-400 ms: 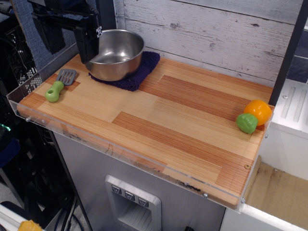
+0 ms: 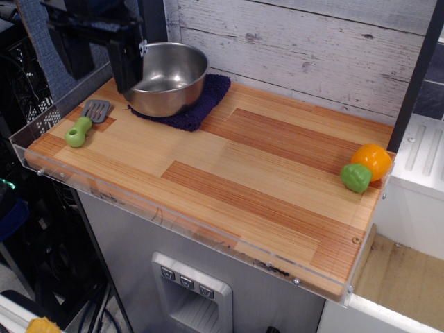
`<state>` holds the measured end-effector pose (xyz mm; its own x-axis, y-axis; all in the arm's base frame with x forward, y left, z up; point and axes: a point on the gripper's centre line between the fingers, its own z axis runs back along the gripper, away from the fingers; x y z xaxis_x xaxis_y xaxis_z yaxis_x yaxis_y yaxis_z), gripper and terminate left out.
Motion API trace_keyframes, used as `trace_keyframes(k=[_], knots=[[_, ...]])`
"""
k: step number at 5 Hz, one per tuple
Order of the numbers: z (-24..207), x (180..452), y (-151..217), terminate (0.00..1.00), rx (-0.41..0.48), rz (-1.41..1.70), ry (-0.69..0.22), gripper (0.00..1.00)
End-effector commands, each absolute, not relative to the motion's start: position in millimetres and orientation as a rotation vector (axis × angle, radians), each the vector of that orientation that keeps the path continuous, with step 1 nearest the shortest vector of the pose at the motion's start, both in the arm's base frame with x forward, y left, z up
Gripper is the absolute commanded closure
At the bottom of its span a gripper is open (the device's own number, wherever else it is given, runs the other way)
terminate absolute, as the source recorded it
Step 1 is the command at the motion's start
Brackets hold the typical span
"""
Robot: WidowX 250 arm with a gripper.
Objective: Move the silver pot closer to the pineapple.
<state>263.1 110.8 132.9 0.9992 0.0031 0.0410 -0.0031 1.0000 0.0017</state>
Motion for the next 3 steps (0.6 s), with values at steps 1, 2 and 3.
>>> trace_keyframes(k=[1,2,3], knots=[[118,328,120,0.00,-0.008,-0.006,-0.028,0.00],[110,356,118,0.00,0.014,-0.017,-0.041,0.00],[104,367,106,0.00,0.041,-0.046,-0.048,0.00]])
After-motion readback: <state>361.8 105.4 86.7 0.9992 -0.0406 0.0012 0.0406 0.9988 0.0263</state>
